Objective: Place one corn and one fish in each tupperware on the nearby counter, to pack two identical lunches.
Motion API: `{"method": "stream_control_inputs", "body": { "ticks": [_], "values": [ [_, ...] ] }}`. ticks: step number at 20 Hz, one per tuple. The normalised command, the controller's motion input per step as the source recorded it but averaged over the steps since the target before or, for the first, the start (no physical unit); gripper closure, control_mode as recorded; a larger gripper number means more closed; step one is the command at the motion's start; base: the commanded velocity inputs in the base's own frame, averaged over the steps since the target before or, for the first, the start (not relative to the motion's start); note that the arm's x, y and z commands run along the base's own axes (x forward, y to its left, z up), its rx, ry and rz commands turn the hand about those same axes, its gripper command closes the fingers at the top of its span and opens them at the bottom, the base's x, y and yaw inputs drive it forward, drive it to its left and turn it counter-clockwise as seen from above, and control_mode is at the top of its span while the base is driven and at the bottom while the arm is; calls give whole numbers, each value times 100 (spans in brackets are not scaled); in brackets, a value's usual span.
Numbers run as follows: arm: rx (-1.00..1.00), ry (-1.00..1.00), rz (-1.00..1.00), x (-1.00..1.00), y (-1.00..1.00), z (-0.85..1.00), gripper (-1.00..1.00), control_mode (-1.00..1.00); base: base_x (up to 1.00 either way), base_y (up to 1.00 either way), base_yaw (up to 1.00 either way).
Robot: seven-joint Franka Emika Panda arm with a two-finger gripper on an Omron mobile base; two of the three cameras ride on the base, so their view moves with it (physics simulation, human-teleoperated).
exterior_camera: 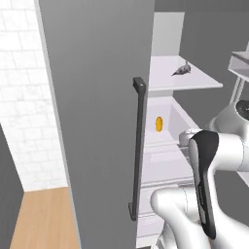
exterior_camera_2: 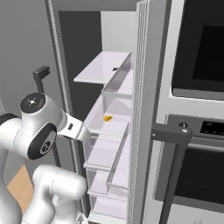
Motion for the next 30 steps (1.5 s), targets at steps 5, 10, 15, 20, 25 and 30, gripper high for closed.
{"method": "stream_control_inputs", "body": {
  "ticks": [5, 10, 15, 20, 25, 30],
  "values": [
    [0, -1, -1, 6, -1, 0, -100, -100, 27, -1, -1],
    [0, -13, -6, 0, -8, 29, -100, -100, 0, 0, 0],
    [0, -28, -6, 2, 0, 91, -100, -100, 0, 0, 0],
    [0, -18, -10, 8, -7, 86, -100, -100, 0, 0, 0],
    [0, -4, -12, 43, -22, 38, -100, -100, 0, 0, 0],
    [0, -1, -3, 47, -16, 23, -100, -100, 0, 0, 0]
  ]
}}
